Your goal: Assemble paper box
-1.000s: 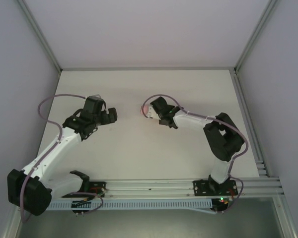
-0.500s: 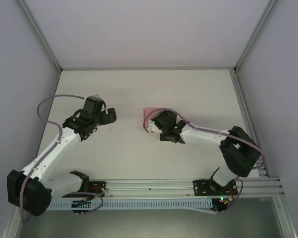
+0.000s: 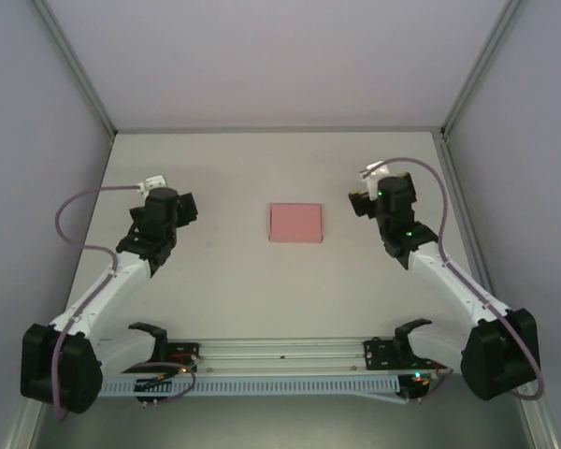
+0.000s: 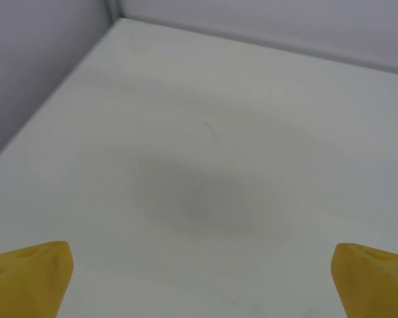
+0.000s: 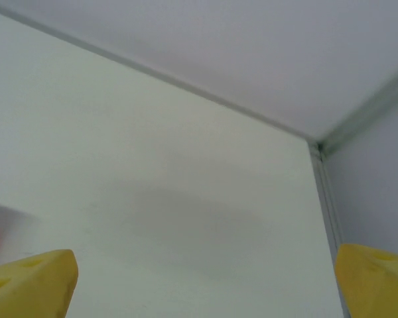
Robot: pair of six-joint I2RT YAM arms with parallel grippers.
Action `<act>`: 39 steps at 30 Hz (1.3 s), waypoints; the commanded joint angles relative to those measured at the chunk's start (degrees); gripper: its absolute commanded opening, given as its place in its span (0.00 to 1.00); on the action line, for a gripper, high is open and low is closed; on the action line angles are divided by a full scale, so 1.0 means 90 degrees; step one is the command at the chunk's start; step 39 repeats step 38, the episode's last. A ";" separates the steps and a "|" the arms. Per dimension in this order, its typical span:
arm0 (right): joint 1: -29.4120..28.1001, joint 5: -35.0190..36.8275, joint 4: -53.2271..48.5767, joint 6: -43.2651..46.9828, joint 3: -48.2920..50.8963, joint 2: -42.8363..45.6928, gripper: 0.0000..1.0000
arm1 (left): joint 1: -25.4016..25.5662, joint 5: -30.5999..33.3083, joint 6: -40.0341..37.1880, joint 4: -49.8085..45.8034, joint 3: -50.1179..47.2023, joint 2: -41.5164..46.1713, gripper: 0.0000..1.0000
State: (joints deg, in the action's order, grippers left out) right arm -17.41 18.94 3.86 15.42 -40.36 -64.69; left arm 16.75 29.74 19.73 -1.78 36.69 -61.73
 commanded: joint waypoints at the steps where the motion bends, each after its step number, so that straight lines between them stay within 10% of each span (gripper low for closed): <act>1: 0.0778 -0.0533 0.1930 -0.1257 0.1126 -0.0189 1.00 | -0.0377 0.0696 -0.1197 0.3035 -0.0968 -0.0023 1.00; 6: 0.1621 -0.1437 0.5194 -0.1740 0.2733 -0.0710 1.00 | -0.0594 0.0592 -0.2153 0.6831 -0.2655 -0.0307 1.00; 11: 0.1893 -0.1968 0.6506 -0.1861 0.3033 -0.1853 1.00 | -0.0685 -0.0258 -0.2636 0.7333 -0.2879 -0.1169 1.00; 15: 0.2052 -0.2412 0.8214 -0.2020 0.3128 -0.3168 1.00 | -0.0911 -0.0253 -0.2812 1.0060 -0.3394 -0.2885 1.00; 17: 0.2120 -0.2478 0.5775 -0.1940 0.2432 -0.2541 1.00 | -0.0803 -0.0713 -0.2857 0.8839 -0.3108 -0.2601 1.00; 21: 0.2194 -0.2334 0.6311 -0.2084 0.2423 -0.2840 1.00 | -0.1729 -0.2183 -0.2199 0.8074 -0.2567 -0.2958 1.00; 39: 0.2076 -0.2158 0.6067 -0.1977 0.2366 -0.2756 1.00 | -0.1617 -0.1956 -0.2289 0.7942 -0.2475 -0.2989 1.00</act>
